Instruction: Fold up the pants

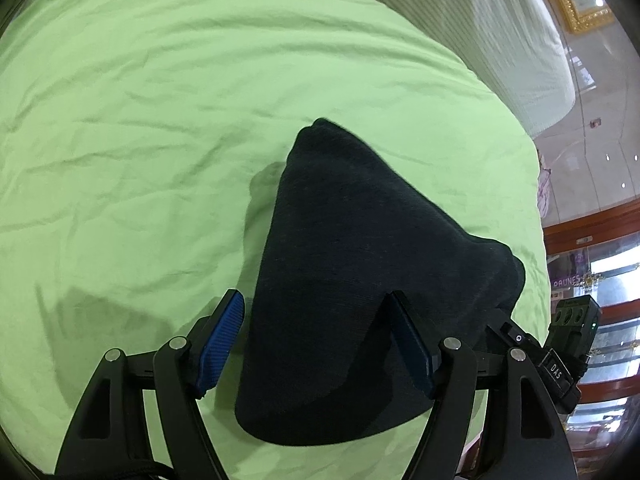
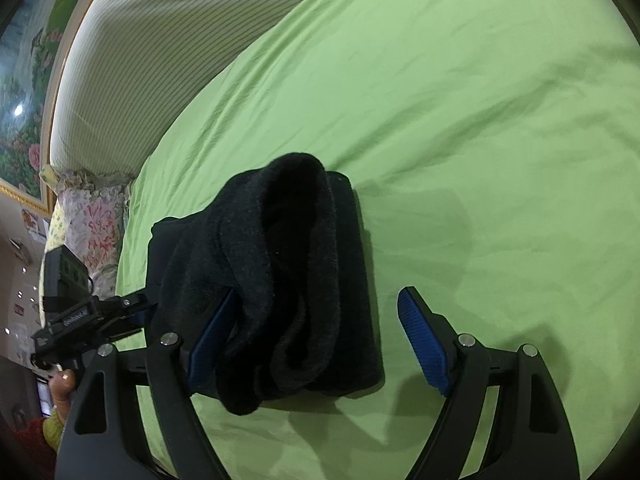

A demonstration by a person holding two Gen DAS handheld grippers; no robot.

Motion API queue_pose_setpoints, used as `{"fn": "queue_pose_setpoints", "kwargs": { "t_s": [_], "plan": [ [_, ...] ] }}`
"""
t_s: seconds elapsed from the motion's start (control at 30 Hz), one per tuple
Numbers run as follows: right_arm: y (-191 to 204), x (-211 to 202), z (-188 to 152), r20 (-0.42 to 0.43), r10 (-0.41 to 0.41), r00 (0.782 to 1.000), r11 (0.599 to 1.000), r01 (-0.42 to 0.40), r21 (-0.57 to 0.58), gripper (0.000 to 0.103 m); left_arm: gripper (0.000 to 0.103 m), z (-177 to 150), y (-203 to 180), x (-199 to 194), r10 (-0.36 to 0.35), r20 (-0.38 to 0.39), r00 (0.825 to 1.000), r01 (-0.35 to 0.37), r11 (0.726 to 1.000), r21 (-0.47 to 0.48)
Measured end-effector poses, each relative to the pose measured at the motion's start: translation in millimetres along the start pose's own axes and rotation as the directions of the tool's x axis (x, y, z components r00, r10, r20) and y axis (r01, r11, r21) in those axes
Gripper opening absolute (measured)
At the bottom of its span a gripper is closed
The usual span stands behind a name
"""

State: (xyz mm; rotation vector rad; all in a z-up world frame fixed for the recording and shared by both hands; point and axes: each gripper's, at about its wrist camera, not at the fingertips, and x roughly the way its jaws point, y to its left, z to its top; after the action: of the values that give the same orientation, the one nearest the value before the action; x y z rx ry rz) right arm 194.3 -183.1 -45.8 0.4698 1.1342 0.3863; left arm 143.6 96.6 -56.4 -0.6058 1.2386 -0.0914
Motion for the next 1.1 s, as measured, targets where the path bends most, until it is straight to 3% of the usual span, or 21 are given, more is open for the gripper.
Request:
{"fn": "queue_pose_setpoints", "kwargs": {
  "t_s": [0.37, 0.5, 0.6, 0.67, 0.77, 0.87, 1.1],
  "plan": [
    [-5, 8, 3, -0.017, 0.009, 1.0, 1.0, -0.01, -0.029, 0.082, 0.063, 3, 25, 14, -0.013, -0.015, 1.0, 0.012, 0.998, -0.064],
    [-3, 9, 2, -0.019, 0.012, 1.0, 1.0, -0.013, -0.026, 0.082, 0.052, 2, 23, 13, -0.024, -0.015, 1.0, 0.023, 0.999, -0.046],
    [-2, 11, 1, -0.028, 0.033, 0.999, 0.999, -0.034, -0.007, 0.073, 0.046, 0, 21, 11, -0.028, -0.012, 1.0, 0.027, 0.999, -0.039],
    [-4, 14, 1, -0.047, 0.072, 0.996, 0.997, -0.072, 0.016, 0.061, 0.043, -1, 20, 8, -0.03, -0.009, 1.0, 0.03, 0.999, -0.036],
    [1, 14, 1, -0.051, 0.069, 0.996, 0.998, -0.069, 0.002, 0.052, 0.038, -2, 15, 4, -0.042, -0.004, 0.999, 0.042, 0.999, -0.03],
    [8, 10, 1, -0.045, 0.07, 0.997, 0.997, -0.071, -0.016, 0.046, 0.034, -2, 8, -3, -0.05, 0.008, 0.999, 0.05, 0.999, -0.015],
    [35, -2, 16, 0.003, 0.096, 0.995, 0.992, -0.095, -0.078, 0.043, 0.032, 4, -6, -31, -0.07, 0.061, 0.996, 0.07, 0.998, 0.004]
  ]
}}
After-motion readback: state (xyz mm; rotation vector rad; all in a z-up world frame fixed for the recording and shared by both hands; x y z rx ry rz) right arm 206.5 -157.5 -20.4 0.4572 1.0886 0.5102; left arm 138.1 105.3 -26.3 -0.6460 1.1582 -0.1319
